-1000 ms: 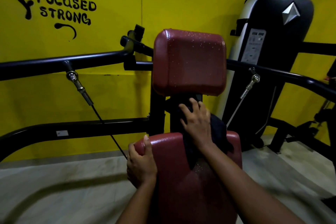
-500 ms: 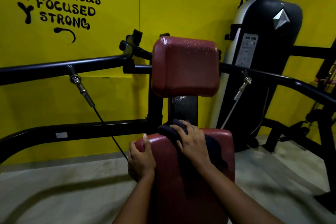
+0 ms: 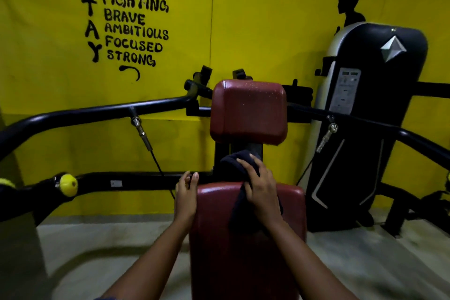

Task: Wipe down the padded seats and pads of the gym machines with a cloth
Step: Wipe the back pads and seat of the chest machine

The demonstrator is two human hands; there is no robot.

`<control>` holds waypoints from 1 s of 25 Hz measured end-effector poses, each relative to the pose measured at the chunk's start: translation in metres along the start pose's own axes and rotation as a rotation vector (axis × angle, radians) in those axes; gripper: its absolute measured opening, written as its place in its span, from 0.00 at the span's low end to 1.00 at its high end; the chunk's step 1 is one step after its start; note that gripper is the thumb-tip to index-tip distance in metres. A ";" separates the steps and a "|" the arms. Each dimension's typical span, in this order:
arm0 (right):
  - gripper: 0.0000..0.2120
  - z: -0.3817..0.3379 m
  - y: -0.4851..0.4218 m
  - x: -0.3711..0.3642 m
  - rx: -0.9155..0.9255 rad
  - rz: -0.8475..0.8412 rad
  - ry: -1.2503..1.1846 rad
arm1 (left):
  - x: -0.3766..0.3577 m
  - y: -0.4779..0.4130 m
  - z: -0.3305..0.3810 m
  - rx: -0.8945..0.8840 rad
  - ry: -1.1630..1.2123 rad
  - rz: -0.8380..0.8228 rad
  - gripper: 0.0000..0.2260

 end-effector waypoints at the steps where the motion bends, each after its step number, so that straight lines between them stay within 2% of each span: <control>1: 0.25 -0.001 -0.011 0.004 -0.006 0.033 -0.015 | -0.006 -0.011 0.011 -0.033 0.048 -0.001 0.22; 6: 0.31 -0.024 -0.092 0.008 -0.012 0.271 -0.012 | -0.048 -0.069 0.079 -0.106 0.323 -0.032 0.21; 8: 0.30 -0.041 -0.133 -0.005 0.002 0.297 0.079 | -0.059 -0.096 0.102 -0.099 0.428 -0.051 0.20; 10: 0.26 -0.052 -0.166 -0.024 0.089 0.250 0.245 | -0.065 -0.114 0.117 -0.076 0.541 -0.054 0.21; 13: 0.21 -0.048 -0.172 -0.058 0.317 0.174 0.511 | -0.065 -0.126 0.127 -0.001 0.701 -0.044 0.24; 16: 0.20 -0.038 -0.182 -0.056 0.511 0.229 0.547 | -0.071 -0.136 0.132 0.034 0.736 -0.078 0.23; 19: 0.20 -0.033 -0.230 -0.038 0.402 0.230 0.480 | -0.081 -0.149 0.135 0.010 0.691 -0.111 0.27; 20: 0.22 -0.031 -0.248 -0.030 0.330 0.206 0.456 | -0.085 -0.155 0.139 -0.013 0.659 -0.138 0.28; 23: 0.32 -0.011 -0.283 -0.003 0.064 -0.001 0.369 | -0.106 -0.168 0.147 -0.047 0.534 -0.268 0.39; 25: 0.34 -0.004 -0.282 0.002 -0.012 0.016 0.407 | -0.125 -0.180 0.136 -0.052 0.474 -0.353 0.44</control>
Point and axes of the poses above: each hand's wrist, its own y-axis away from the middle knuckle, its own x-axis out of the back of the hand, z = x × y, the point moved 3 cm from there along -y, towards the middle knuckle, and after that the axes turned 9 degrees about y, right-handed, at the moved point
